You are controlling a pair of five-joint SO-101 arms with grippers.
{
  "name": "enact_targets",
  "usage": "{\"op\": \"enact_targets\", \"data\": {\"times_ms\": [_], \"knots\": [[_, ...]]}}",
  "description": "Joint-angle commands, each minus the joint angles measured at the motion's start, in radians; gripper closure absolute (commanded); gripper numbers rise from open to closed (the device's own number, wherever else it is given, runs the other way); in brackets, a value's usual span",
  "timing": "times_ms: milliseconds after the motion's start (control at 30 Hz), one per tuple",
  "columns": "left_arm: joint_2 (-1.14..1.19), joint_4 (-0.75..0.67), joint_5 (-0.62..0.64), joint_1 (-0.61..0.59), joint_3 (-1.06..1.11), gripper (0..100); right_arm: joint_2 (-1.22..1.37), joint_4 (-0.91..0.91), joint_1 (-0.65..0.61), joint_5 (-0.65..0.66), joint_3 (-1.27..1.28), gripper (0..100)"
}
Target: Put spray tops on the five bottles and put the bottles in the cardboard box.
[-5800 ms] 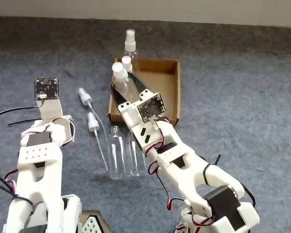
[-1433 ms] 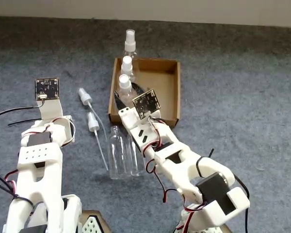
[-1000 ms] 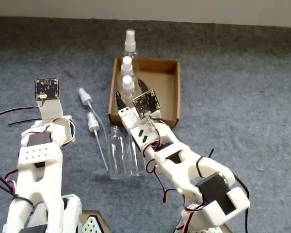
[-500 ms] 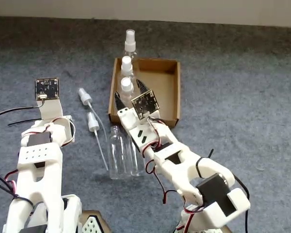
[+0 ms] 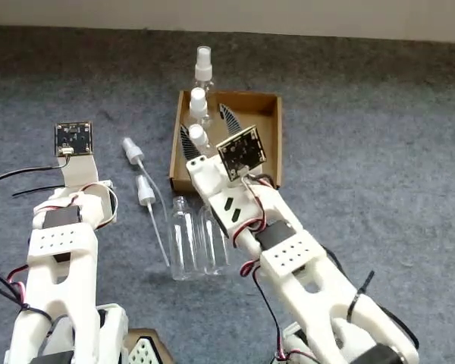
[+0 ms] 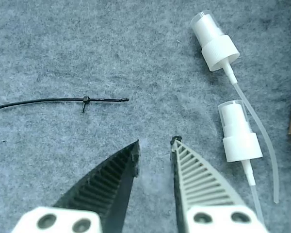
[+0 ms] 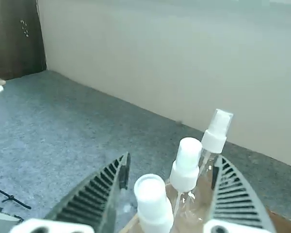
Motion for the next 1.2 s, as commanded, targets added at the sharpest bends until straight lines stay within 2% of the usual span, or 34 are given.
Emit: {"op": "enact_targets", "data": {"times_ms": [0, 233, 400, 467, 567, 667, 867, 967, 1167], "knots": [[-0.001, -0.020, 0.012, -0.005, -0.002, 89, -0.205, 0.248, -0.010, -0.008, -0.054, 77.4], [-0.001, -0.020, 0.012, -0.005, -0.001, 89, -0.495, 0.765, -0.012, -0.003, -0.047, 77.4], [-0.001, -0.020, 0.012, -0.005, -0.001, 89, -0.575, 0.926, -0.010, -0.009, -0.045, 77.2], [-0.001, -0.021, 0.012, -0.005, 0.007, 89, -0.559, 0.947, -0.028, -0.034, -0.045, 77.2], [-0.001, -0.041, 0.012, -0.005, 0.015, 89, -0.493, 0.951, -0.084, -0.140, -0.045, 77.2], [-0.001, -0.049, 0.012, -0.007, 0.015, 89, -0.364, 0.951, -0.127, -0.164, -0.050, 77.2], [-0.001, -0.049, 0.012, -0.007, 0.015, 89, -0.122, 0.946, -0.125, -0.198, -0.056, 77.0], [-0.001, -0.049, 0.012, -0.007, 0.015, 89, -0.070, 0.947, -0.136, -0.285, -0.056, 75.0], [-0.001, -0.049, 0.011, -0.007, 0.015, 89, 0.016, 0.932, -0.131, -0.302, -0.056, 73.5]]}}
